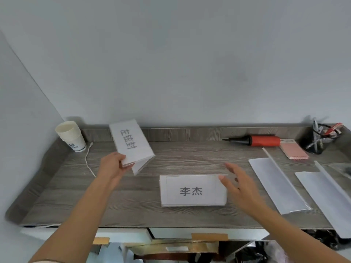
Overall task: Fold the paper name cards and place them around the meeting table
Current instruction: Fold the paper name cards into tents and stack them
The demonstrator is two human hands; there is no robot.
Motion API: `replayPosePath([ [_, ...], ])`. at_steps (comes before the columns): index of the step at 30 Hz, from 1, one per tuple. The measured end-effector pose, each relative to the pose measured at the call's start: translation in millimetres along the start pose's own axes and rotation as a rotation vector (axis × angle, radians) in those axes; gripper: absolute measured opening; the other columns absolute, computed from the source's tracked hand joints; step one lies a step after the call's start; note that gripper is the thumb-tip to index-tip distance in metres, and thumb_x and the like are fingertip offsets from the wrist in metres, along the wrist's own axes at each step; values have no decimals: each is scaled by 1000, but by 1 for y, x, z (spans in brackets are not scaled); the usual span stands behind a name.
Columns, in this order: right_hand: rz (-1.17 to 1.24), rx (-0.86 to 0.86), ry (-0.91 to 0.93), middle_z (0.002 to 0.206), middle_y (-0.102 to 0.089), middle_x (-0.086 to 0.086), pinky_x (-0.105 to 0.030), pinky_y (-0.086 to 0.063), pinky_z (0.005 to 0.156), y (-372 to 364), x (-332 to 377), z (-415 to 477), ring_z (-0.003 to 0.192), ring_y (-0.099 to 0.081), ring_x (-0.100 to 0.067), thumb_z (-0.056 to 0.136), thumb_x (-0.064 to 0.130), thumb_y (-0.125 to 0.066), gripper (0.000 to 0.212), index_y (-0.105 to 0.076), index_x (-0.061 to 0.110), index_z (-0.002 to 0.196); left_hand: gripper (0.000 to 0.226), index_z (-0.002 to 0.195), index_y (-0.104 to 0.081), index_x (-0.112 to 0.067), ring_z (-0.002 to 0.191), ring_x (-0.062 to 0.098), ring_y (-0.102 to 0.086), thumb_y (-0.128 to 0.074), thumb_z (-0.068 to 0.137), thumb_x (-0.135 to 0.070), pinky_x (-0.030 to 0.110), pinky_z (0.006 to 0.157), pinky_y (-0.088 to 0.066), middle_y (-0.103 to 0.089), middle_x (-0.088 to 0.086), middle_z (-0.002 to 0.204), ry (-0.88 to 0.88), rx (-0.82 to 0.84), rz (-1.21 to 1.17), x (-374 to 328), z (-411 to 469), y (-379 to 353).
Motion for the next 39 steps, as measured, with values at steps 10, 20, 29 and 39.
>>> replayPosePath([
  [10, 543, 119, 92, 104, -75, 3, -30, -58, 79, 7, 103, 1, 96, -69, -8, 75, 42, -63, 45, -63, 25, 116, 21, 97, -55, -7, 85, 18, -72, -50, 87, 10, 27, 65, -61, -76, 7, 96, -78, 438, -161, -20, -133, -81],
  [20, 579, 53, -26, 89, -78, -5, -24, -58, 65, 7, 65, 6, 78, -68, -15, 89, 16, -64, 14, -74, 21, 97, 22, 107, -64, -5, 88, 25, -71, -65, 85, -4, 34, 74, -58, -75, 10, 100, -105, 505, 270, 22, -149, -108],
  [29, 26, 61, 177, 86, -74, 4, -29, -50, 73, 40, 55, 31, 76, -65, -15, 86, 27, -69, 16, -72, 30, 101, 31, 126, -55, -23, 105, 14, -56, -54, 95, -21, 29, 88, -48, -59, 0, 117, -424, 145, 536, -20, -84, -61],
  [39, -50, 315, 91, 115, -68, 13, -27, -44, 85, -17, 7, 28, 100, -60, -4, 91, 32, -62, 25, -65, 31, 116, 36, 134, -45, -22, 93, 9, -58, -36, 101, -34, 19, 69, -46, -60, 3, 113, -326, 337, 767, 62, -97, -78],
])
Point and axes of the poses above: each hand's wrist, its own z-axis towards the middle knuckle, its own y-axis out of the back of the hand, x = y × z, the point moved 10 cm from there along z, towards the middle knuckle
